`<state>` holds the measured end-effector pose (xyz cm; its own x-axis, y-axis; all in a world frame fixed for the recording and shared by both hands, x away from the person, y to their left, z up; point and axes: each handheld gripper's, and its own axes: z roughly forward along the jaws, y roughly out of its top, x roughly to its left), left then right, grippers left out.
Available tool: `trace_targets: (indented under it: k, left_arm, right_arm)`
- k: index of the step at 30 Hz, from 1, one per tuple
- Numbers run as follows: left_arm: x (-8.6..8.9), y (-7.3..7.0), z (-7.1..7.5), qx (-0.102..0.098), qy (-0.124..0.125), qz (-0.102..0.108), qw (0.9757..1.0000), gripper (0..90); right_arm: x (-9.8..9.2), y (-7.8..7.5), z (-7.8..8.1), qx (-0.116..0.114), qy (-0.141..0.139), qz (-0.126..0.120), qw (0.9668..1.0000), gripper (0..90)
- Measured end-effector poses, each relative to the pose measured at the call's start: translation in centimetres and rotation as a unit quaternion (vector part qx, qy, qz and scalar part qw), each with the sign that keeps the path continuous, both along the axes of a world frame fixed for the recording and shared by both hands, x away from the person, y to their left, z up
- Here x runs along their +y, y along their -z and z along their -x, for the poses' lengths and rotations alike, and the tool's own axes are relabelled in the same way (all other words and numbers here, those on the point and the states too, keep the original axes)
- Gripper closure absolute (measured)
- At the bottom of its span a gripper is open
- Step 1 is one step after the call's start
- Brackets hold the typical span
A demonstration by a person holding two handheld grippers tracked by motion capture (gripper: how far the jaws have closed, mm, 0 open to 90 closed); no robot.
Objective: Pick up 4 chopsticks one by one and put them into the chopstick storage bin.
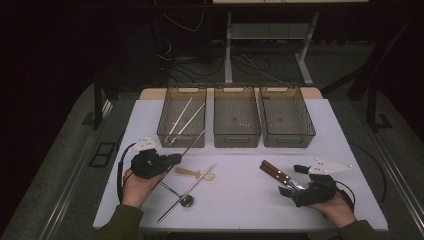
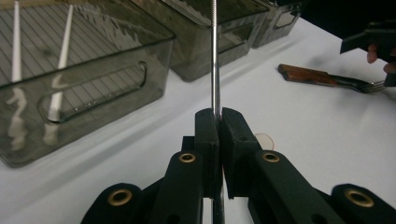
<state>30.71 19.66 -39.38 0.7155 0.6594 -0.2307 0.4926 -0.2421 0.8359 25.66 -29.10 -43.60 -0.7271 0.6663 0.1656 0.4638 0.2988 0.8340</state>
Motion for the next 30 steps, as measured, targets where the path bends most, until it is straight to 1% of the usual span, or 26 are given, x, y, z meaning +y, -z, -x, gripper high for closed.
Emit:
trace_targets:
  k: [6,7,12,16,24,30]
  left_arm:
    - [0.1,-0.6,-0.7,-0.008,-0.006,0.008,0.9999,85.3]
    - [0.1,-0.7,-0.9,-0.008,-0.005,0.006,0.9999,85.3]
    - [-0.1,-1.0,-1.8,-0.011,-0.009,0.013,0.9998,85.3]
    - [-0.3,-1.3,-2.5,-0.014,-0.01,0.013,0.9998,85.3]
    - [-1.0,-2.3,-4.4,-0.023,-0.01,0.017,0.9995,85.3]
    - [-1.4,-3.2,-6.0,-0.03,-0.015,0.028,0.999,85.3]
  right_arm:
    - [-0.1,0.0,-0.1,-0.001,0.002,-0.001,1.0,0.7]
    - [-0.1,0.0,-0.1,-0.001,0.002,-0.001,1.0,0.7]
    - [-0.2,0.1,-0.1,0.0,0.003,-0.002,1.0,0.7]
    - [-0.2,0.0,-0.1,0.0,0.005,-0.004,1.0,0.7]
    - [-0.2,0.0,-0.1,-0.001,0.005,-0.007,1.0,0.7]
    - [-0.3,0.0,-0.1,-0.002,0.007,-0.01,0.9999,0.7]
